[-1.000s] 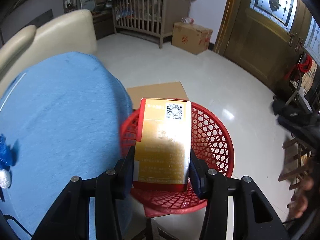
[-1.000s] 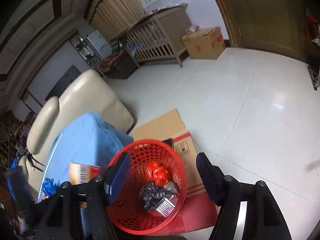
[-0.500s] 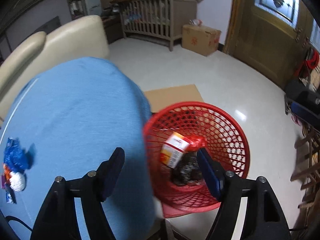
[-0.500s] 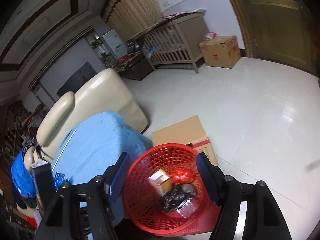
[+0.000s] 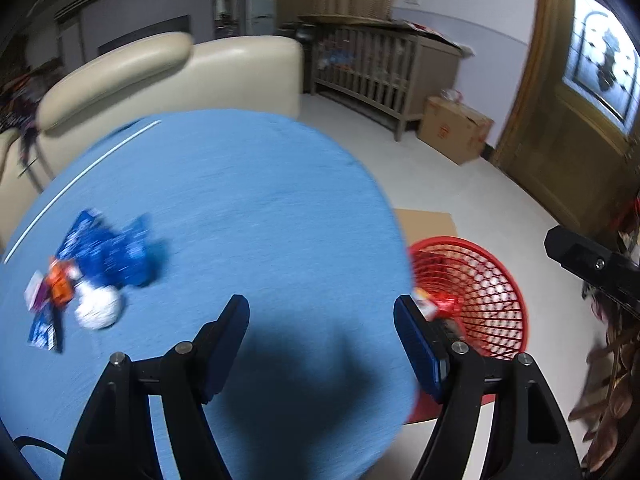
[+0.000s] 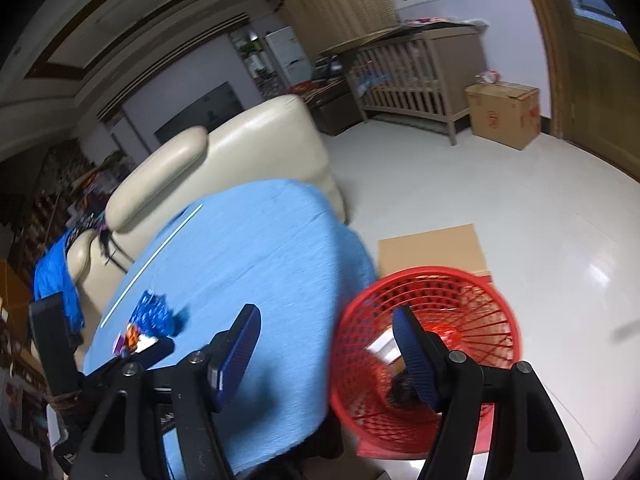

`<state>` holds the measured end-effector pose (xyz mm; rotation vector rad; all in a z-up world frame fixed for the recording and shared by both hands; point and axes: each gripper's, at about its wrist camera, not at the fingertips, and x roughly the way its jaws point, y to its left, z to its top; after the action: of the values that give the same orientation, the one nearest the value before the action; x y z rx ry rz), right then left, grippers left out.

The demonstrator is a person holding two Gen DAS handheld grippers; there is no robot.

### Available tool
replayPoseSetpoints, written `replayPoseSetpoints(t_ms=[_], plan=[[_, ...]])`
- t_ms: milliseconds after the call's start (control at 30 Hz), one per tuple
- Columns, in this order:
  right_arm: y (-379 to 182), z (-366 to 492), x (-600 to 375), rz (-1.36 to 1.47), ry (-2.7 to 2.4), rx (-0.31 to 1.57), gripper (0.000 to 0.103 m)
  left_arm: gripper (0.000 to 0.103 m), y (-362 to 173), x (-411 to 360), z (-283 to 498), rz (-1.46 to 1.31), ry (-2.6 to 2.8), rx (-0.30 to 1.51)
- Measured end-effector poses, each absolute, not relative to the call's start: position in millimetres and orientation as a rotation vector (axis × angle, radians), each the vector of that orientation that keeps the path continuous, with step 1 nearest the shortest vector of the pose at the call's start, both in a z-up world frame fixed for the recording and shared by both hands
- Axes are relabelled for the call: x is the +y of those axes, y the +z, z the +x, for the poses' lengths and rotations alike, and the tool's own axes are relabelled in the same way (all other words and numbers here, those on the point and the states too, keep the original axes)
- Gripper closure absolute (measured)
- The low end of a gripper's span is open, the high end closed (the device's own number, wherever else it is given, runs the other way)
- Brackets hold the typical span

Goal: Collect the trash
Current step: 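Return both tools to the table above the remaining trash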

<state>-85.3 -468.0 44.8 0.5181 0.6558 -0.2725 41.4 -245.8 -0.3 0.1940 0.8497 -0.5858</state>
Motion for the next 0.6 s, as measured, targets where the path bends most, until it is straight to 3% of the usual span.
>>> replayPoseSetpoints(t_ms=[600], plan=[[-30, 83, -241, 0.252, 0.240, 0.934, 0.029, 0.027, -58, 44, 100, -0.197, -0.035, 0.937]])
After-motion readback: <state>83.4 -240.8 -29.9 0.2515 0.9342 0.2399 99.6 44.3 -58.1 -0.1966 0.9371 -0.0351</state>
